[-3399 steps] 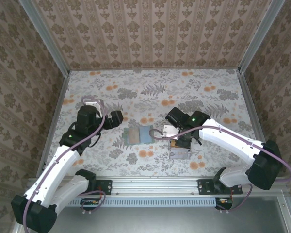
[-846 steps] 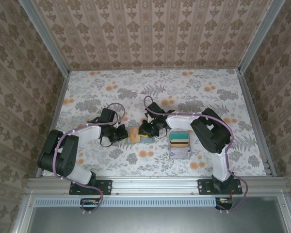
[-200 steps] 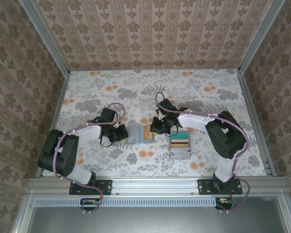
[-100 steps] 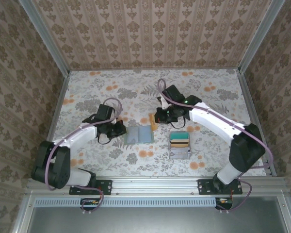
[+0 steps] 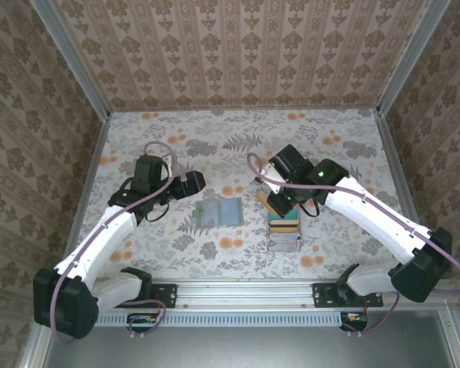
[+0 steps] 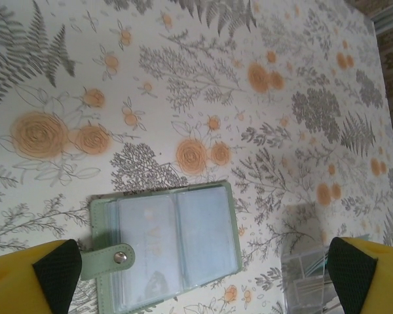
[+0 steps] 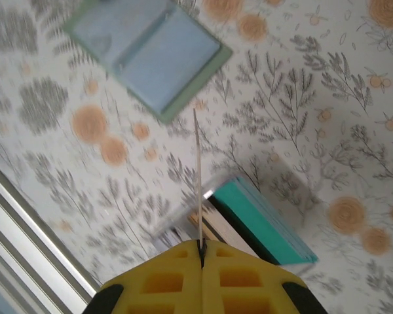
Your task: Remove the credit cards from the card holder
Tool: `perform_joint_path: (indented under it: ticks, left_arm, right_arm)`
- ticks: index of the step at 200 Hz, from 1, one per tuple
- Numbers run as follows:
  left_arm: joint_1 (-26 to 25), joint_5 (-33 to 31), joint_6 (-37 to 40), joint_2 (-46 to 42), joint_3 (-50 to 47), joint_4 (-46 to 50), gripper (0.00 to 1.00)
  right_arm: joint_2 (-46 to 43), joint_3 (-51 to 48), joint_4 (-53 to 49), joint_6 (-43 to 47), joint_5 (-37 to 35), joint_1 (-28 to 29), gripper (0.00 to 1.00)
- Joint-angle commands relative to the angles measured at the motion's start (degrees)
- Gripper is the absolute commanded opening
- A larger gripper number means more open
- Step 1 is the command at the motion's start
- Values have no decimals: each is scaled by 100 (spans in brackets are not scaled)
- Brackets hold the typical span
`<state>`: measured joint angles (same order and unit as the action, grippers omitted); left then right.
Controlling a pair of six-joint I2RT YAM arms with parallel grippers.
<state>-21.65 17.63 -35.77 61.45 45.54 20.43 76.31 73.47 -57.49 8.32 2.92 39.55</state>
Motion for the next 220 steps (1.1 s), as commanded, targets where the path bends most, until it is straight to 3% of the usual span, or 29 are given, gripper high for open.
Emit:
perform_joint_path:
  ticks: [1, 46, 220]
  left_arm:
    - [63, -338, 105, -253, 116, 99, 100]
    - [73, -652, 70, -654, -94, 124, 100]
    - [158, -777, 35, -887, -263, 328, 100]
  right_arm:
    - [-150, -241, -507, 1638, -539, 212, 0]
    - [67, -586, -700, 2527, -1226, 585, 0]
    - [550, -1284, 231, 2763, -1282, 632, 0]
